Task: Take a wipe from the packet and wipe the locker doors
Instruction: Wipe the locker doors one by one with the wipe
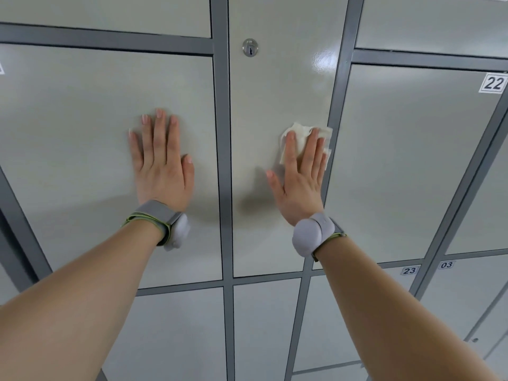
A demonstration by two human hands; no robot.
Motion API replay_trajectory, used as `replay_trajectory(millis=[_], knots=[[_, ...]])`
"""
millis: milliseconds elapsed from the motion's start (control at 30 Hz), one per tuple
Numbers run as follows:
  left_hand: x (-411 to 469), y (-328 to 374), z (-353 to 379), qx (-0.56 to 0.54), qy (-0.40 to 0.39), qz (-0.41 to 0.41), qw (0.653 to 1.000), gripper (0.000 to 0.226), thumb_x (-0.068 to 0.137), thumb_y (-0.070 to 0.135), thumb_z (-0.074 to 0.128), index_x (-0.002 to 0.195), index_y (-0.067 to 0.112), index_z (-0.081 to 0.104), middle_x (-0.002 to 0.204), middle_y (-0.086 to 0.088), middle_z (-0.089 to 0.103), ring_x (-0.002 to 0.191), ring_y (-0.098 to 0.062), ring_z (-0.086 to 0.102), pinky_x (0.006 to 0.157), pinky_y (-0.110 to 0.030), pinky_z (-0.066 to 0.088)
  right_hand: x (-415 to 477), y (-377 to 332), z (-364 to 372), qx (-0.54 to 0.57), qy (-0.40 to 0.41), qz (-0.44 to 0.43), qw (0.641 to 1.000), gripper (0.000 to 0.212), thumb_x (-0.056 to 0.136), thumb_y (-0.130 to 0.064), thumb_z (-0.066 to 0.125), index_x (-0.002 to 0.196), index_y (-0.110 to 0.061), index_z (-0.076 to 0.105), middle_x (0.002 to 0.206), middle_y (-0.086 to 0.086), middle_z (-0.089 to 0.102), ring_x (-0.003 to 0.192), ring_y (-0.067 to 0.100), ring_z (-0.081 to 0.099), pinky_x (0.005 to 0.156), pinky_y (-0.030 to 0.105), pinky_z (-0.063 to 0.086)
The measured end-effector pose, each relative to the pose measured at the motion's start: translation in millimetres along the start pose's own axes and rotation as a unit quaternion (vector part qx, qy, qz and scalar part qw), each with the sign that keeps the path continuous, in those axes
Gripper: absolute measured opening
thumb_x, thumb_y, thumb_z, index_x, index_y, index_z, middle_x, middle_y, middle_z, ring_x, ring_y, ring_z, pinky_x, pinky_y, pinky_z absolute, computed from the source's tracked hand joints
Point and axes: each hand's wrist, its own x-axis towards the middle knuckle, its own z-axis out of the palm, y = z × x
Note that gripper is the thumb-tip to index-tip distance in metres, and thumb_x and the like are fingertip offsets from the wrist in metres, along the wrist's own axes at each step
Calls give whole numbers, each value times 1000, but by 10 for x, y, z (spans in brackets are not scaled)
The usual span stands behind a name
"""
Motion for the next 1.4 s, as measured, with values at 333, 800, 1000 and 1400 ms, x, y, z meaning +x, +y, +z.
replay_trajectory(millis=[333, 800, 1000, 1400], knots=[[-7, 14, 7, -16, 20, -6, 1000, 59, 92, 18, 37, 146, -1, 24, 151, -23, 25, 140, -39, 16, 116, -39, -9, -305, -12, 172, -5, -17, 3, 1000, 70, 94, -55, 26, 151, -20, 4, 155, 23, -11, 143, 32, -18, 117, 46, -10], [-29, -31, -22, -62, 28, 3, 998, 60, 90, 15, 45, 145, 1, 28, 151, -22, 27, 140, -39, 19, 116, -43, -4, -363, -265, 263, 32, -13, 91, 995, 71, 92, -56, 24, 150, -24, -1, 156, 18, -16, 143, 29, -20, 115, 38, -14], [-45, -23, -6, -63, 37, 0, 997, 58, 90, 14, 44, 145, 2, 29, 151, -21, 28, 140, -38, 19, 116, -42, -4, -342, -303, 162, 84, -15, 98, 991, 72, 90, -60, 19, 149, -25, -3, 156, 14, -18, 143, 24, -23, 115, 37, -15], [-71, -43, 79, -45, 74, 11, 996, 52, 92, 13, 42, 142, 1, 36, 147, -23, 33, 138, -39, 21, 117, -44, 4, 71, -284, 44, 89, 52, 20, 994, 72, 95, -51, 23, 150, -8, 7, 157, 18, -7, 145, 30, -13, 117, 43, -10]])
